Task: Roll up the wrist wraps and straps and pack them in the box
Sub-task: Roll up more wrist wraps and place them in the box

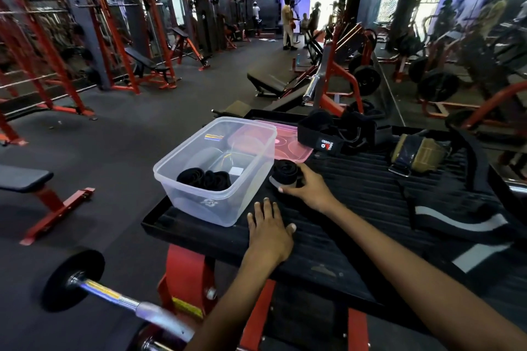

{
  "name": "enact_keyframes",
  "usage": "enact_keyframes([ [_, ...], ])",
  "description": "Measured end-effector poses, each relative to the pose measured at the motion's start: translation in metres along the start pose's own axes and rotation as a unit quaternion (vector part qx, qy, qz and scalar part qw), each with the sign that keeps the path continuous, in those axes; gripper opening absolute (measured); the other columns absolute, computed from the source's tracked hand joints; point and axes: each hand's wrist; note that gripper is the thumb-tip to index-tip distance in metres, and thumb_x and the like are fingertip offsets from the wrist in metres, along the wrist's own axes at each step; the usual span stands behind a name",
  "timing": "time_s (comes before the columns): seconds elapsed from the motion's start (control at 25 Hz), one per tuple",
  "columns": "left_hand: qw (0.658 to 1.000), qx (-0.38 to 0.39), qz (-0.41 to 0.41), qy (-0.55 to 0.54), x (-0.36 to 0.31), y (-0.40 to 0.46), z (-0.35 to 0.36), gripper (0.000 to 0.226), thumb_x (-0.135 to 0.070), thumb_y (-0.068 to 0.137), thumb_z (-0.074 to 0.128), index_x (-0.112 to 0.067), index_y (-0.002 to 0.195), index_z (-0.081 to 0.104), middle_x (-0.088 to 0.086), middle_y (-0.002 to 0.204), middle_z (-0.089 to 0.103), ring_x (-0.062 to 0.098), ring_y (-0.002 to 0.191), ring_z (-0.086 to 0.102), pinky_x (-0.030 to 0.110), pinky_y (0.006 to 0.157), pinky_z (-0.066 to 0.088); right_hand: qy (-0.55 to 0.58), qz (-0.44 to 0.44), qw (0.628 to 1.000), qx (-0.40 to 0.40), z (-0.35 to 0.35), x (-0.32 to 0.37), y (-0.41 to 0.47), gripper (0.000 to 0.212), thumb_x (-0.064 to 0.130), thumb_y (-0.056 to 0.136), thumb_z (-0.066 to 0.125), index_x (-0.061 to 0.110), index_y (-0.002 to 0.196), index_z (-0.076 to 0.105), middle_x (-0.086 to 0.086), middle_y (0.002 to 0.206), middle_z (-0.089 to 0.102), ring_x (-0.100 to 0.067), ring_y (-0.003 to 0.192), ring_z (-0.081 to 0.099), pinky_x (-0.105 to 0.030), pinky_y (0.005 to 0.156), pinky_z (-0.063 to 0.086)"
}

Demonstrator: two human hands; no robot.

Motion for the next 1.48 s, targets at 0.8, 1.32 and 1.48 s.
enact_keyframes([
  [0.8, 0.901, -0.143, 0.155, -0.379, -0.066, -0.016, -0.005, 0.023, -0.019, 0.091, 0.052, -0.021, 0.113, 0.059, -0.005, 0.092, 0.065, 0.015, 0.083, 0.062, 0.027, 0.077, 0.049, -0.109, 0.078, 0.979, -0.152, -0.124, 0.002, -0.090, 0.045, 0.022, 0.084, 0.069, 0.014, 0.125, 0.053, -0.008, 0.130, 0.046, -0.023, 0.116, 0.052, -0.025, 0.084, 0.040],
  [1.32, 0.874, -0.050, 0.290, -0.386, -0.119, 0.033, 0.029, 0.021, -0.009, 0.096, 0.048, -0.010, 0.114, 0.059, 0.000, 0.101, 0.060, 0.012, 0.094, 0.057, 0.009, 0.079, 0.044, -0.333, 0.125, 0.916, -0.187, -0.198, -0.052, -0.130, 0.027, 0.027, 0.100, 0.040, 0.013, 0.114, 0.059, -0.013, 0.105, 0.068, -0.031, 0.099, 0.062, -0.037, 0.078, 0.047],
  [1.48, 0.841, -0.052, 0.262, -0.471, -0.118, 0.032, 0.029, 0.043, -0.048, 0.096, 0.036, -0.022, 0.128, 0.046, 0.001, 0.119, 0.058, 0.015, 0.108, 0.055, 0.028, 0.095, 0.045, -0.069, 0.059, 0.970, -0.228, -0.168, -0.015, -0.114, 0.023, 0.015, 0.099, 0.043, 0.012, 0.114, 0.060, -0.005, 0.109, 0.065, -0.017, 0.101, 0.059, -0.025, 0.076, 0.042],
])
Point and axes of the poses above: each hand's wrist, its own y-axis towards the middle knuckle, its own z-axis out of the palm, x = y × z
